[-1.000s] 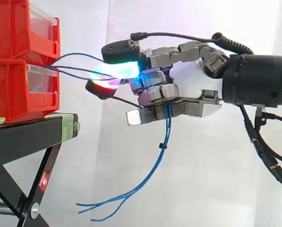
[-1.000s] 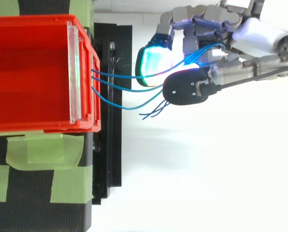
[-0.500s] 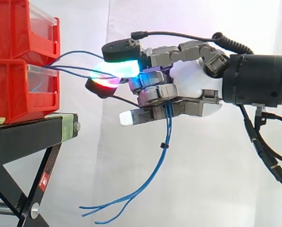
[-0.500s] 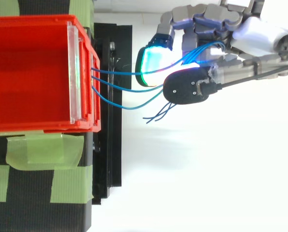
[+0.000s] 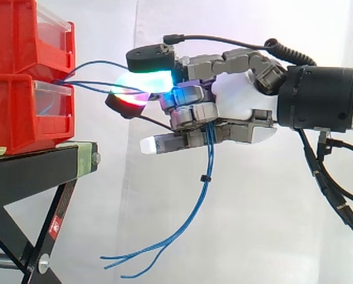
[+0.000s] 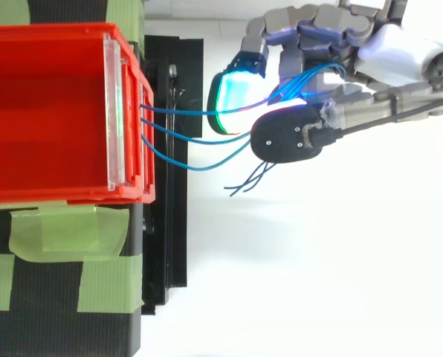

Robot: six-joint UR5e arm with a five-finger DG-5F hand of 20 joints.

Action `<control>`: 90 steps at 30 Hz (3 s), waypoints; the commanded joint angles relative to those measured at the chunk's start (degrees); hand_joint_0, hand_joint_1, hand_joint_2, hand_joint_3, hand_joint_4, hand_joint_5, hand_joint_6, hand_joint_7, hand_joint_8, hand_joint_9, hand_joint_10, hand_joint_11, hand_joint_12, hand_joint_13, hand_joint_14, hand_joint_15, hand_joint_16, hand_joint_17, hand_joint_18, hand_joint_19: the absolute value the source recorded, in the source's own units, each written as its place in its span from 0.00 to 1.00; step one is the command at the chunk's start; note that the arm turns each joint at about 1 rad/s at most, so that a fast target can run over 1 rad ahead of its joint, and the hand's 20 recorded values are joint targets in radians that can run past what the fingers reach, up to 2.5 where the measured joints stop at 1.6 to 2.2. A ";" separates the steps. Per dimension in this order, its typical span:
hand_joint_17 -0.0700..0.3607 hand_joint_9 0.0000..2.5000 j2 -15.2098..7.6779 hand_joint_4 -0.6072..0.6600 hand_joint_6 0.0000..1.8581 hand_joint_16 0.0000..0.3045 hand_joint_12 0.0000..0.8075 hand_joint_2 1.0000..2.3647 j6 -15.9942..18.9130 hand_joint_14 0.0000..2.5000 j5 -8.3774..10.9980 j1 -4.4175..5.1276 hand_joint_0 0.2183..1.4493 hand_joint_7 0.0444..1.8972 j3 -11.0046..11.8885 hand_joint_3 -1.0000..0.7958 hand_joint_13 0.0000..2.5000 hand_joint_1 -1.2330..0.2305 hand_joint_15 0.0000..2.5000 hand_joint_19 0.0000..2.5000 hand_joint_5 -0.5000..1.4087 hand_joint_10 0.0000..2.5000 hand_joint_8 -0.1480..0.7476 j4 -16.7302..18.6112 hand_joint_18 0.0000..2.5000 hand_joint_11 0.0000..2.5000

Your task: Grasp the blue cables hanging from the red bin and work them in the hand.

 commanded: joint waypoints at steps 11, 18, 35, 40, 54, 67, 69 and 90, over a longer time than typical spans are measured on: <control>0.39 0.07 -0.06 0.50 0.40 0.14 0.57 0.01 -0.42 1.00 -0.08 -0.36 0.91 0.61 0.02 0.86 0.20 0.36 0.76 0.12 0.27 1.00 0.64 0.98 0.20 1.00; 0.38 0.08 0.02 0.49 0.38 0.14 0.58 0.00 -0.16 1.00 -0.08 -0.71 0.93 0.62 1.08 0.86 0.21 0.36 0.74 0.13 0.29 1.00 0.62 0.72 0.20 1.00; 0.40 0.09 0.02 0.56 0.37 0.15 0.62 0.12 -0.16 1.00 -2.72 -1.32 0.64 0.63 3.28 0.70 0.24 0.32 0.74 0.24 0.29 1.00 0.65 -3.06 0.39 1.00; 0.45 0.09 0.02 0.62 0.36 0.18 0.65 0.00 -0.16 1.00 -2.90 -1.50 0.57 0.63 3.28 0.60 0.25 0.31 0.72 0.20 0.28 1.00 0.67 -3.15 0.41 1.00; 0.37 0.11 0.02 0.63 0.30 0.13 0.62 0.01 -0.16 1.00 -2.90 -1.50 0.50 0.69 3.28 0.30 0.25 0.36 0.74 0.33 0.32 1.00 0.67 -3.41 0.41 1.00; 0.39 0.12 0.02 0.64 0.29 0.14 0.63 0.01 -0.42 1.00 -2.90 -1.50 0.47 0.69 3.28 0.17 0.26 0.37 0.73 0.30 0.33 1.00 0.68 -3.41 0.42 1.00; 0.39 0.13 0.02 0.64 0.29 0.14 0.63 0.01 -0.42 1.00 -2.90 -1.50 0.46 0.69 3.28 0.14 0.27 0.37 0.73 0.29 0.33 1.00 0.68 -3.41 0.43 1.00; 0.37 0.25 0.02 0.63 0.32 0.13 0.62 0.01 -0.78 1.00 -2.63 -1.50 0.56 0.69 3.28 0.18 0.37 0.40 0.73 0.32 0.40 1.00 0.67 -3.41 0.56 1.00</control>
